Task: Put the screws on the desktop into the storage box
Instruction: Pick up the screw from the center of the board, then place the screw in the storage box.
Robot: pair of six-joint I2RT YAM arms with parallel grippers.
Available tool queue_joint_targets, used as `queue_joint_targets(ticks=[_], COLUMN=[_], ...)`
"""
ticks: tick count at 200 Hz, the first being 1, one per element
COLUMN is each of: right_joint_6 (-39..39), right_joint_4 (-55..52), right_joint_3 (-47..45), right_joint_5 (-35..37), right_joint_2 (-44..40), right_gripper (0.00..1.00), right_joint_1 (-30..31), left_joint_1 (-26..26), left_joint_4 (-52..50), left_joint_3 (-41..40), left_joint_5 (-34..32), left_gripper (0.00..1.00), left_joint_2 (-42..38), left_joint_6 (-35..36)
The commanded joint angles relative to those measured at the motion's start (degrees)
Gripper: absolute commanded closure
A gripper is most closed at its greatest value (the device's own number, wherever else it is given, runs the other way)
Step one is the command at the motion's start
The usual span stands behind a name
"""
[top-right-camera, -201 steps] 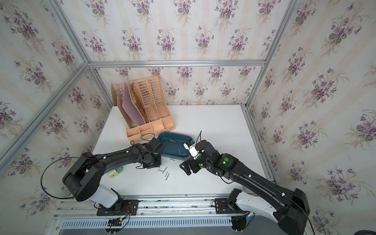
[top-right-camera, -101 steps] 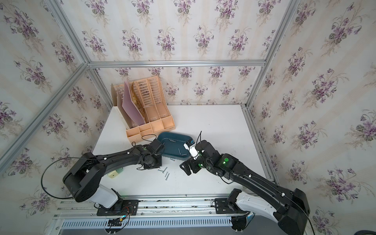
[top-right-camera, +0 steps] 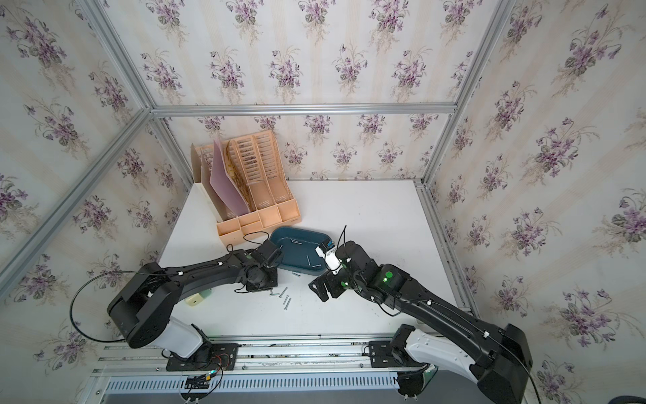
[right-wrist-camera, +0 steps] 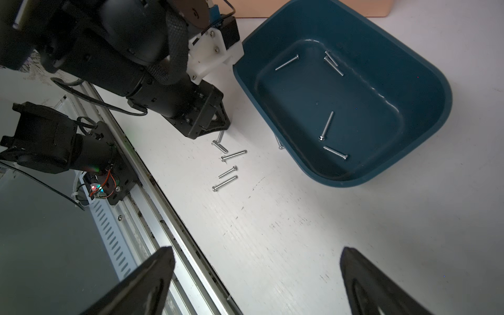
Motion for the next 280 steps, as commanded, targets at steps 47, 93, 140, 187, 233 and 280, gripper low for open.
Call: queue_joint_targets(ticks=[47,93,140,187,233,280], right_joint_6=[0.23,0.23,0.23,0.23,0.38,0.37], right_joint_4=[0.76,0.66,0.59,0.58,0.94,1.02], right_joint_3=[-0.05,0.05,0.16,0.30,0.32,0.44], right_joint_5=[-0.05,-0.05,0.00,0.01,-0.08,0.00], right_joint_2=[0.07,0.02,-0.04,-0.18,-0.70,-0.55], right_gripper=[0.00,0.00,0.00,0.00,0.00,0.00], right_joint_1=[0.10,0.08,0.08,0.07,0.07,0.10], left_joint_1=[0.47,1.43,2.42,2.93,3.89,4.95], left_joint_4=[-4.10,-4.59,-6.01,-8.17,-8.73,-6.73], left_joint_3=[-0.14,0.21,1.25,5.69,11.64,18.51], left_joint_5=[-0.20,-0.79,-1.19,-0.62,-0.87,0.59], left_gripper=[0.84,0.84,0.84,0.85,0.85,0.82], left_joint_2=[-1.20,-3.34,-7.38,-11.10,-10.74,-3.97], left_joint_6=[0.16,0.09,0.53,1.79,3.70,5.43])
